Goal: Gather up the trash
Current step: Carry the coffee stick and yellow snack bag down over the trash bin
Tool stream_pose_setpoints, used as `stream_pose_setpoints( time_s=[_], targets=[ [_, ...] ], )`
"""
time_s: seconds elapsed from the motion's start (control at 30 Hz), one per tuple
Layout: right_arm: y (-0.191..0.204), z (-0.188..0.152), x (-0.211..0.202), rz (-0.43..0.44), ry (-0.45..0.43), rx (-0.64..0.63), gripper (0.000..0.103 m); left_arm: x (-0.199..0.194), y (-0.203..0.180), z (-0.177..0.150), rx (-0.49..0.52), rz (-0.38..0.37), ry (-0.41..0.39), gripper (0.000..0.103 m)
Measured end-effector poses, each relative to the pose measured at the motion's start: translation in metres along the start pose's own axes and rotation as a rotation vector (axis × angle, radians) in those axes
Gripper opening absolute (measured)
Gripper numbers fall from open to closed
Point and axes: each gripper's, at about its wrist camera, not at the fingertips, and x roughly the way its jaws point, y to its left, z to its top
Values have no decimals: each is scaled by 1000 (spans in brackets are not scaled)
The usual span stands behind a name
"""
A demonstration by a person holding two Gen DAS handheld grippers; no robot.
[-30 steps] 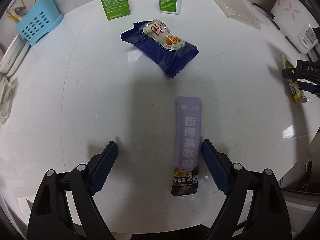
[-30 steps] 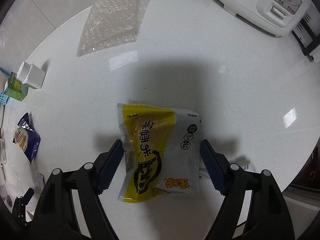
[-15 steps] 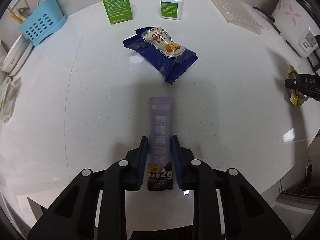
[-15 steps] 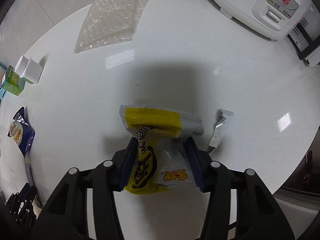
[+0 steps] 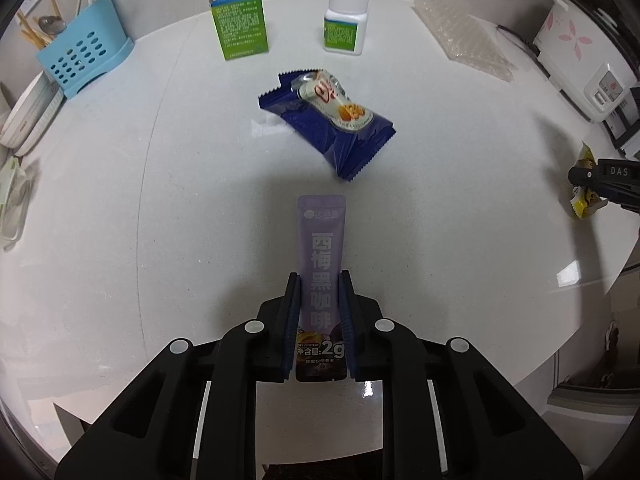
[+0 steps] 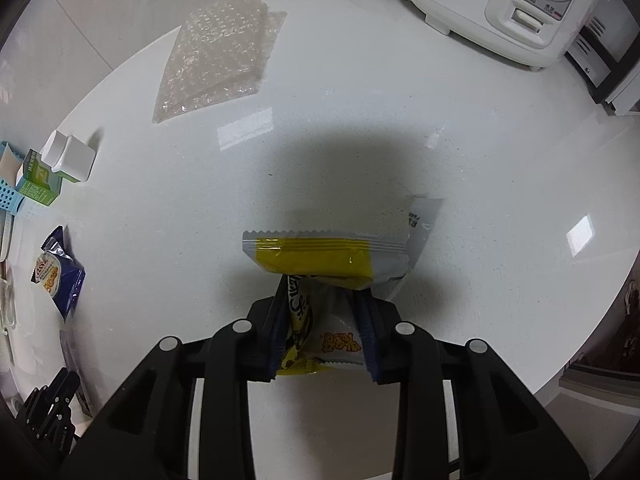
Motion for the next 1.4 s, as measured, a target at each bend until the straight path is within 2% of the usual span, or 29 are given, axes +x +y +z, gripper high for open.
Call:
stream_pose_setpoints(
  time_s=[0.17, 0.4, 1.0, 1.4],
  targets=[
    [1, -4, -12, 23, -24, -10, 29, -13, 9, 2, -15, -50, -47, 18],
    [8, -17, -27, 44, -50, -25, 28, -29, 18, 5, -25, -68, -92, 18],
    [34, -46, -65, 116, -121, -95, 27, -59, 21, -11, -28, -59, -146, 18],
    [65, -80, -92, 115, -189, -221, 27, -75, 12, -34, -30, -58, -171, 18]
  ],
)
